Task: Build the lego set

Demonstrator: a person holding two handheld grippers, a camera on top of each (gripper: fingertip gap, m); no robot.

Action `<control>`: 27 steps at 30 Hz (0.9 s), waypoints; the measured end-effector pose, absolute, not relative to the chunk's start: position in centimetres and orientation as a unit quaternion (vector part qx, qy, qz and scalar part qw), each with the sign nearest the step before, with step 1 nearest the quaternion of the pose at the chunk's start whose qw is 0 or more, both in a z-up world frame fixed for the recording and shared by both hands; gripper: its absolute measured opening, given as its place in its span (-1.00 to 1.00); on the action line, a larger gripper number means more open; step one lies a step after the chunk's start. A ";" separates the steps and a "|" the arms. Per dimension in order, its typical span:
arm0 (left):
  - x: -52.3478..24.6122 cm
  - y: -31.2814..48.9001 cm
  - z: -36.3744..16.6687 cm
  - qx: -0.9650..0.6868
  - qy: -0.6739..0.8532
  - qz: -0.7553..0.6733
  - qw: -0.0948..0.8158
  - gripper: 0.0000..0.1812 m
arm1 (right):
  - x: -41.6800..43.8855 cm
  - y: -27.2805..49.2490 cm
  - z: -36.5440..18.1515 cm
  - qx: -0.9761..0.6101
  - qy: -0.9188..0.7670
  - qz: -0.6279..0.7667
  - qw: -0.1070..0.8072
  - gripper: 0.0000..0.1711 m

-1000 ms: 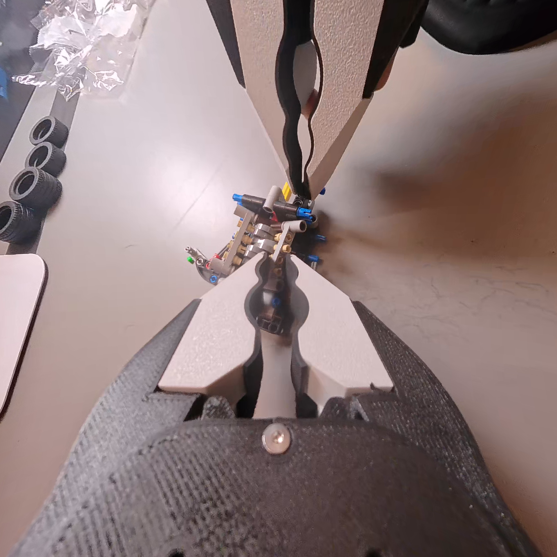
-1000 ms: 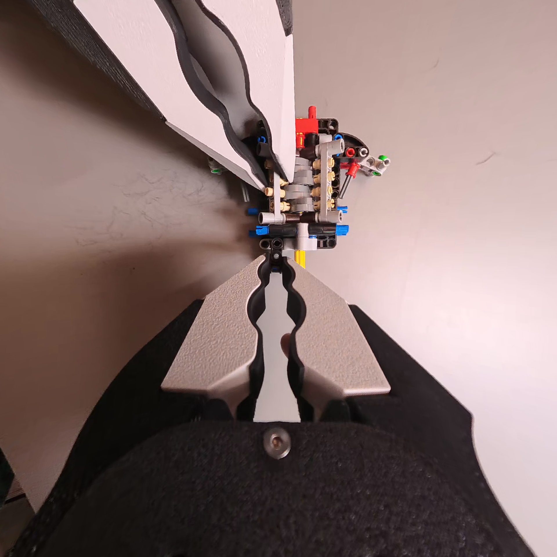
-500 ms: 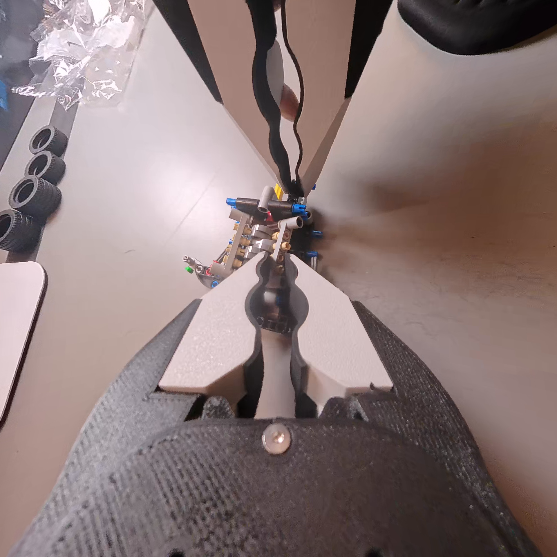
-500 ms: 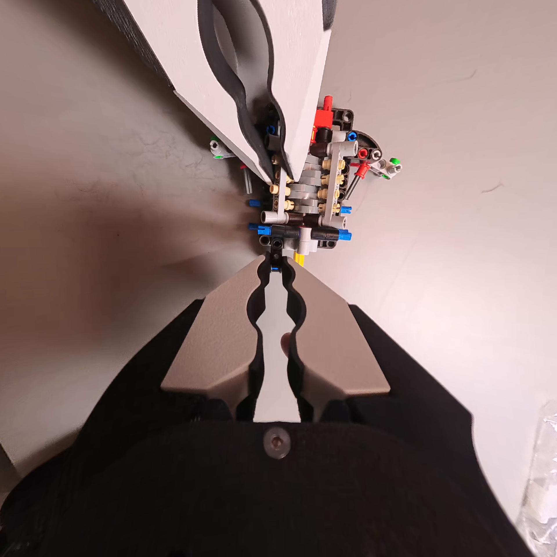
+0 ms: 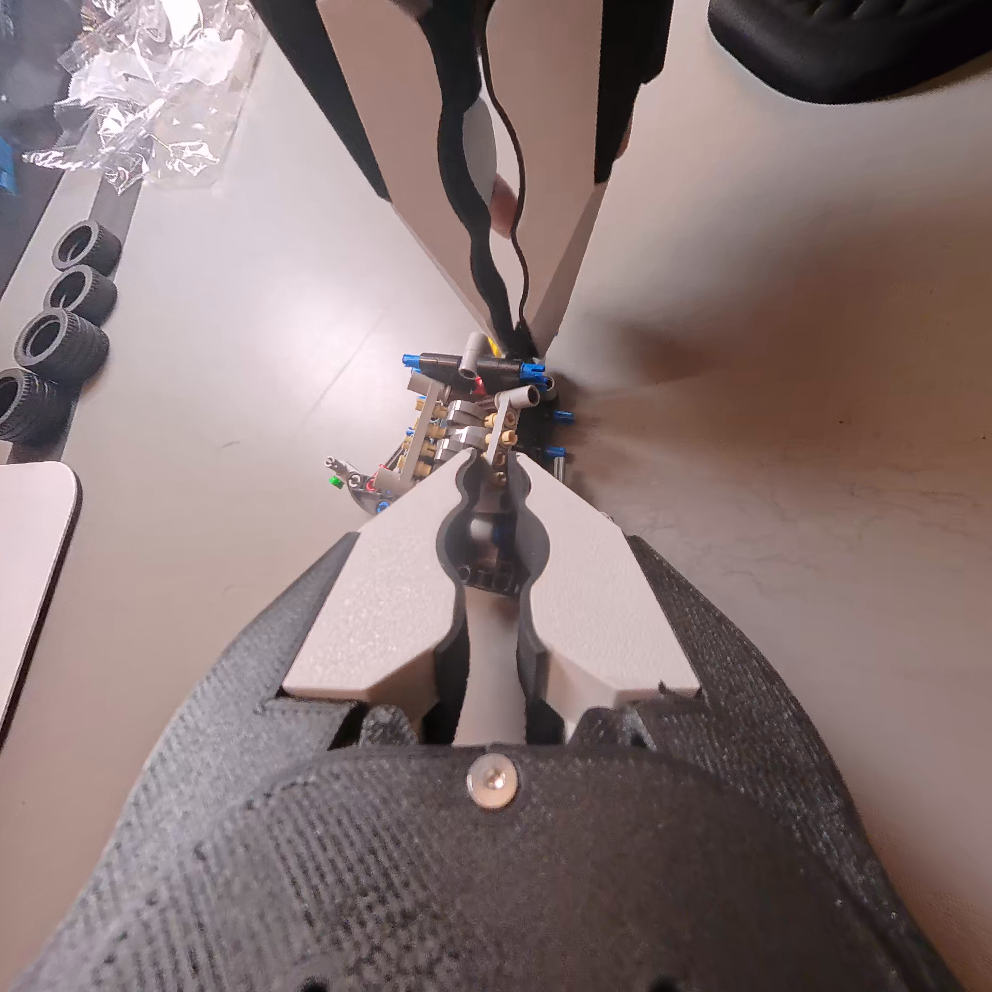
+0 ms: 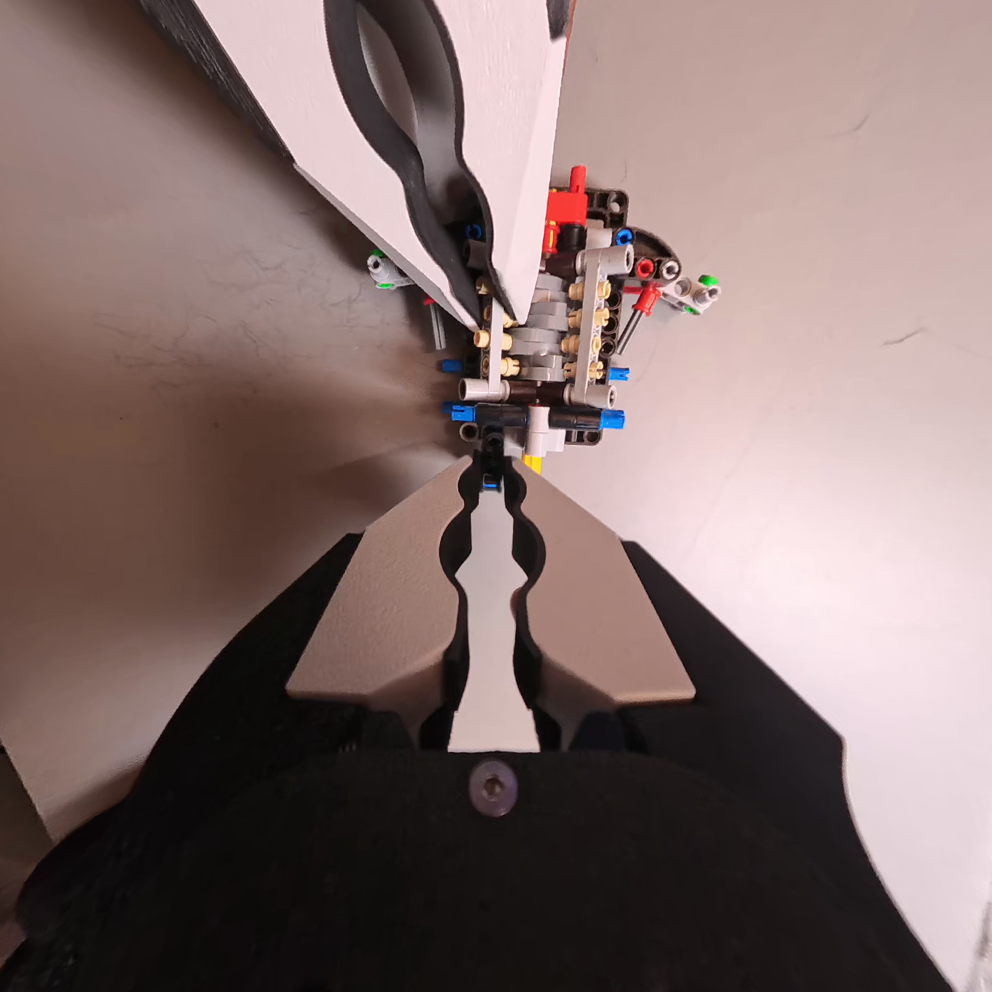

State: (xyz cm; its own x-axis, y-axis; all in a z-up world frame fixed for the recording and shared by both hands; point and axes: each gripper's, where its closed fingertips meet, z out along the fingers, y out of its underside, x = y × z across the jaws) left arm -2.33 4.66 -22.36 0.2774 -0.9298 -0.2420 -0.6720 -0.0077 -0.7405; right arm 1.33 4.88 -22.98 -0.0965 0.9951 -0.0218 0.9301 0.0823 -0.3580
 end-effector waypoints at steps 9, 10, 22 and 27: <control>-2.3 4.6 -22.4 -0.693 0.577 -0.162 0.401 -0.91 | 1.1 4.9 -22.9 -0.661 -0.729 0.135 0.121 -0.94; -2.3 4.6 -22.4 -0.693 0.577 -0.163 0.401 -0.91 | 1.2 4.9 -22.9 -0.658 -0.732 0.127 0.121 -0.94; -2.3 4.6 -22.4 -0.691 0.575 -0.169 0.403 -0.91 | 1.4 4.7 -23.2 -0.636 -0.767 0.069 0.043 -0.94; -2.3 4.6 -22.4 -0.692 0.573 -0.174 0.402 -0.91 | 1.4 4.6 -23.2 -0.637 -0.768 0.059 0.029 -0.94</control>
